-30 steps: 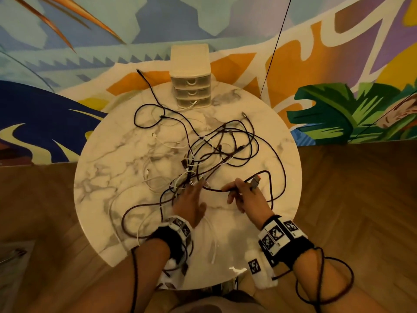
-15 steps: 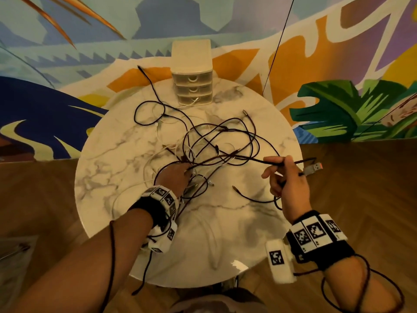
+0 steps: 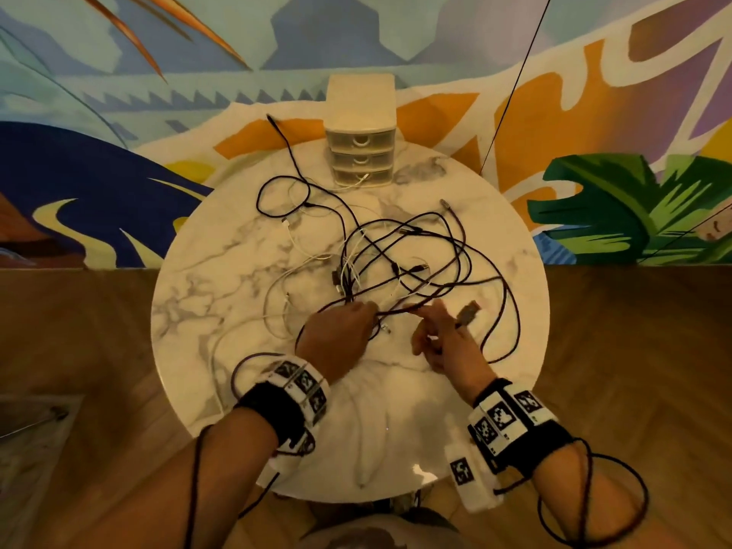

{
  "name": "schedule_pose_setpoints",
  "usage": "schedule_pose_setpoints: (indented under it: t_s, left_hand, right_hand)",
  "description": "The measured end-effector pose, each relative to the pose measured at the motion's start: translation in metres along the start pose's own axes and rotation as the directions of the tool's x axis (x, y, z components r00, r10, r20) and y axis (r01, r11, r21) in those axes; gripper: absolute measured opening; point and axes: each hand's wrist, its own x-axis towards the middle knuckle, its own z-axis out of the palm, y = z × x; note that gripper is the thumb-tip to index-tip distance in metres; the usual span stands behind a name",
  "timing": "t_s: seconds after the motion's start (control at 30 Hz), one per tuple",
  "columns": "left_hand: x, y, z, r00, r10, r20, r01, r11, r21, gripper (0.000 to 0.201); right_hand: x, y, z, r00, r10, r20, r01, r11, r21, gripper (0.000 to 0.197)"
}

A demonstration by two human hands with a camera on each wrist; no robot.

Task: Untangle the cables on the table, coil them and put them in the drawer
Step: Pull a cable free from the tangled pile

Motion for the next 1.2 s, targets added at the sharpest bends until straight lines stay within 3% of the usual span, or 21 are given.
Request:
schedule_pose_setpoints:
  t_s: [0.1, 0.23, 0.37, 0.43, 0.53, 0.63, 0.73, 0.83, 0.9, 0.93, 1.0, 1.07, 1.13, 1.2]
  left_hand:
    - [-0.016, 0.015, 0.010, 0.991, 0.131, -0.017, -0.129, 0.989, 0.079, 0.029]
    - [-0.036, 0.004, 0.043, 0.997, -0.072, -0.033, 0.069, 0.994, -0.086, 0.043]
    - [-0.073, -0.035, 0.089, 0.989, -0.146, 0.034, 0.140, 0.980, 0.141, 0.074]
    - [-0.082, -0.060, 0.101, 0.977, -0.164, 0.136, 0.143, 0.978, 0.150, 0.080]
    - [-0.072, -0.094, 0.095, 0.949, -0.108, 0.297, 0.068, 0.988, 0.141, 0.075]
    - [-0.038, -0.107, 0.077, 0.939, -0.042, 0.340, -0.032, 0.977, 0.209, 0.072]
    - [-0.008, -0.115, 0.062, 0.941, -0.074, 0.330, -0.003, 0.974, 0.227, 0.059]
    - [0.005, -0.119, 0.054, 0.909, -0.129, 0.396, 0.043, 0.975, 0.219, 0.058]
    - [0.001, -0.109, 0.049, 0.903, -0.191, 0.385, 0.107, 0.968, 0.229, 0.052]
    - [-0.004, -0.099, 0.045, 0.923, -0.199, 0.329, 0.121, 0.962, 0.243, 0.045]
    - [-0.018, -0.070, 0.037, 0.983, -0.108, 0.151, 0.070, 0.969, 0.236, 0.038]
    - [-0.031, -0.032, 0.031, 0.998, 0.059, 0.028, -0.061, 0.995, 0.074, 0.046]
    - [-0.032, 0.003, 0.035, 0.988, 0.134, 0.078, -0.127, 0.988, -0.088, 0.055]
    - [-0.021, 0.016, 0.049, 0.973, 0.049, 0.226, -0.007, 0.983, -0.186, 0.047]
  right_hand:
    - [0.007, -0.002, 0.014, 0.995, 0.030, 0.091, -0.024, 0.998, -0.064, 0.039]
    - [0.013, 0.001, 0.015, 0.998, 0.058, 0.000, -0.058, 0.996, -0.075, 0.039]
    - [0.011, 0.010, 0.005, 0.998, 0.033, -0.058, -0.037, 0.997, -0.064, 0.041]
    - [0.009, 0.013, 0.002, 0.996, 0.031, -0.079, -0.037, 0.997, -0.070, 0.042]
    - [0.005, 0.017, 0.000, 0.996, 0.023, -0.088, -0.030, 0.996, -0.081, 0.041]
    - [-0.001, 0.023, -0.002, 0.995, 0.024, -0.101, -0.035, 0.994, -0.108, 0.041]
    - [-0.009, 0.029, -0.002, 0.994, 0.024, -0.110, -0.037, 0.992, -0.118, 0.040]
    - [-0.017, 0.032, -0.004, 0.992, 0.017, -0.127, -0.035, 0.989, -0.142, 0.040]
    - [-0.021, 0.033, -0.006, 0.990, -0.002, -0.143, -0.019, 0.989, -0.145, 0.041]
    - [-0.023, 0.032, -0.007, 0.988, -0.011, -0.154, -0.010, 0.990, -0.139, 0.041]
    - [-0.024, 0.030, -0.008, 0.985, -0.028, -0.173, 0.006, 0.992, -0.124, 0.040]
    - [-0.025, 0.026, -0.003, 0.986, -0.036, -0.161, 0.016, 0.993, -0.120, 0.041]
    - [-0.026, 0.020, 0.004, 0.993, -0.041, -0.112, 0.027, 0.992, -0.124, 0.042]
    - [-0.032, 0.010, 0.007, 0.995, -0.073, -0.061, 0.068, 0.994, -0.082, 0.044]
